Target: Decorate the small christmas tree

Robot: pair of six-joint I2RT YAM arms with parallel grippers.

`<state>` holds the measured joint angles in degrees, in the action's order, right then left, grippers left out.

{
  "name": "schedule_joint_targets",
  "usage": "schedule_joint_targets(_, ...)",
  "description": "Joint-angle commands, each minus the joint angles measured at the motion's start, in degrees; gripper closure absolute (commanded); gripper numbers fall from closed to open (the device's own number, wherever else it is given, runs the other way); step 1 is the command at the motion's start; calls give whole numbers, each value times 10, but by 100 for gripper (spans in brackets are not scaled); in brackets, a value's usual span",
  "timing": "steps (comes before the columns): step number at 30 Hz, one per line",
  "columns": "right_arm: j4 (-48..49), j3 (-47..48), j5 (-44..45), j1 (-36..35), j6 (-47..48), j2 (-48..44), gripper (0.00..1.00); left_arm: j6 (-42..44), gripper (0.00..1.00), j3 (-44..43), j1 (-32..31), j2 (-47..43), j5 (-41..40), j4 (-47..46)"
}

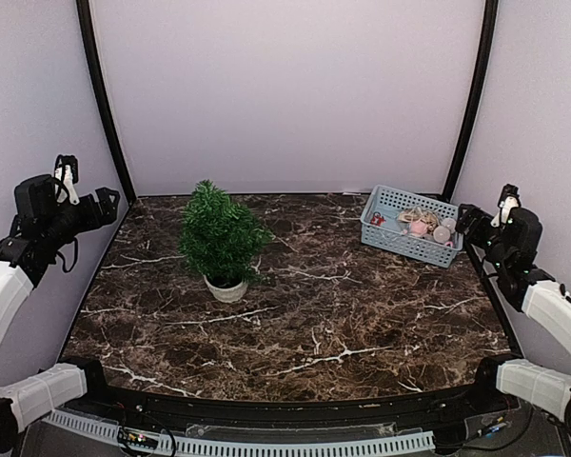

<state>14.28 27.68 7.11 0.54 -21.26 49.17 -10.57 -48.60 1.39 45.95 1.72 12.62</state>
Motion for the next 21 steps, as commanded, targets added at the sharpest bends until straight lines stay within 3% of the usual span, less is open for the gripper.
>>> schedule_joint_targets(1, 20, 6, -13, -2, -33, -5, 1, -2, 1, -6, 0, 5, 8, 4)
schedule_joint_targets(13, -80, 69, -57, -2, 0, 13, 1, 9, 1, 35, 0, -6, 77, -50)
schedule_joint_targets(15, -127, 102, -68, -2, 5, 34, 1, 17, 6, 43, -1, -7, 115, -76)
schedule_joint_targets(18, -194, 174, -87, -11, 13, 85, 1, 5, 15, 3, -18, 27, 164, -70)
schedule_joint_targets(21, -239, 247, -88, -31, 30, 156, 1, 3, 15, -51, -59, 71, 174, -57)
